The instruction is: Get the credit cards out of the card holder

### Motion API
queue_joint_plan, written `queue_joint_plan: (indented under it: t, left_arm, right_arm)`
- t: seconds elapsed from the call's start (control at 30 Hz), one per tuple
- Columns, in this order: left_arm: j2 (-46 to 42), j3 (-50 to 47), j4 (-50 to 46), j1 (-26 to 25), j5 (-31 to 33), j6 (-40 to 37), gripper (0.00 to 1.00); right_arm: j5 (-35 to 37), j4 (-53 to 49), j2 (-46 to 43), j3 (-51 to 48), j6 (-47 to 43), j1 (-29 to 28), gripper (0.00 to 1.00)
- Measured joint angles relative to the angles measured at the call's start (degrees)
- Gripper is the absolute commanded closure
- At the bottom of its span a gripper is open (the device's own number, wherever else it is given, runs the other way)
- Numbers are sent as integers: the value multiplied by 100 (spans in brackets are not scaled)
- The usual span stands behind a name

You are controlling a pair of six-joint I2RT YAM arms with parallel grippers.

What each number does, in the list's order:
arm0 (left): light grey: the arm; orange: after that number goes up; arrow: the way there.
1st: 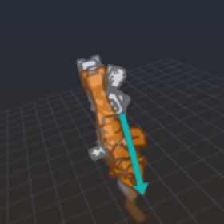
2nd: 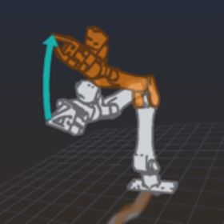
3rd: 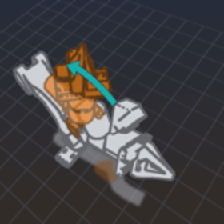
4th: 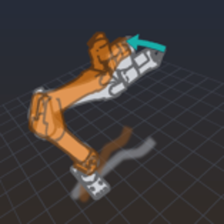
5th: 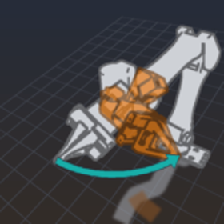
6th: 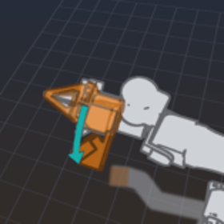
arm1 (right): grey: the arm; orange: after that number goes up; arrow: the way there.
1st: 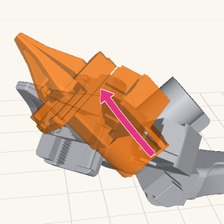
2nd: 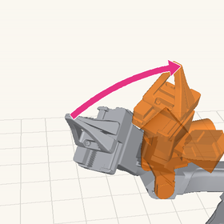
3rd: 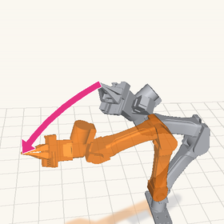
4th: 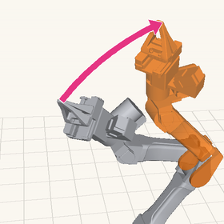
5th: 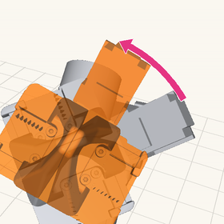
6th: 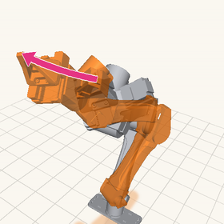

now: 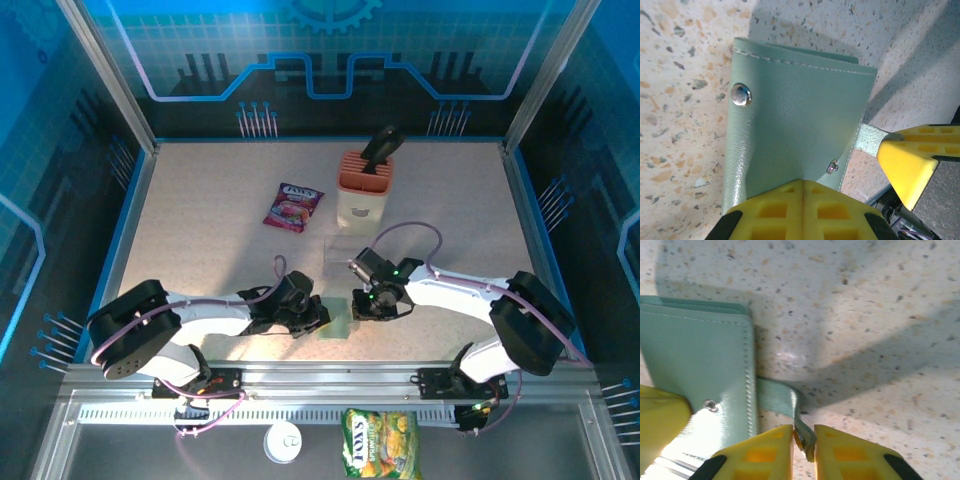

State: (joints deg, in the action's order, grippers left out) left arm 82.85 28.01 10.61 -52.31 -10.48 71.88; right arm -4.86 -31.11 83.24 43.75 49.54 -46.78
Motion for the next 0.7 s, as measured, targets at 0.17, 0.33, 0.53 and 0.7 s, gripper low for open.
queue_joint_plan:
  t: [0.17,0.33,0.53,0.7]
  left_arm:
    - [0,160,-315,2,7,-59,100]
    - [0,216,-448,2,13,-138,100]
    - [-7,219,-476,2,17,-146,100]
    - [-7,229,-487,2,22,-151,100]
  right_arm:
    - [26,-50,2,2,-48,0,77]
    - [-162,205,103,7,-72,0,78]
    - [-354,494,267,7,-94,0,80]
    - [-487,758,302,-26,-116,0,82]
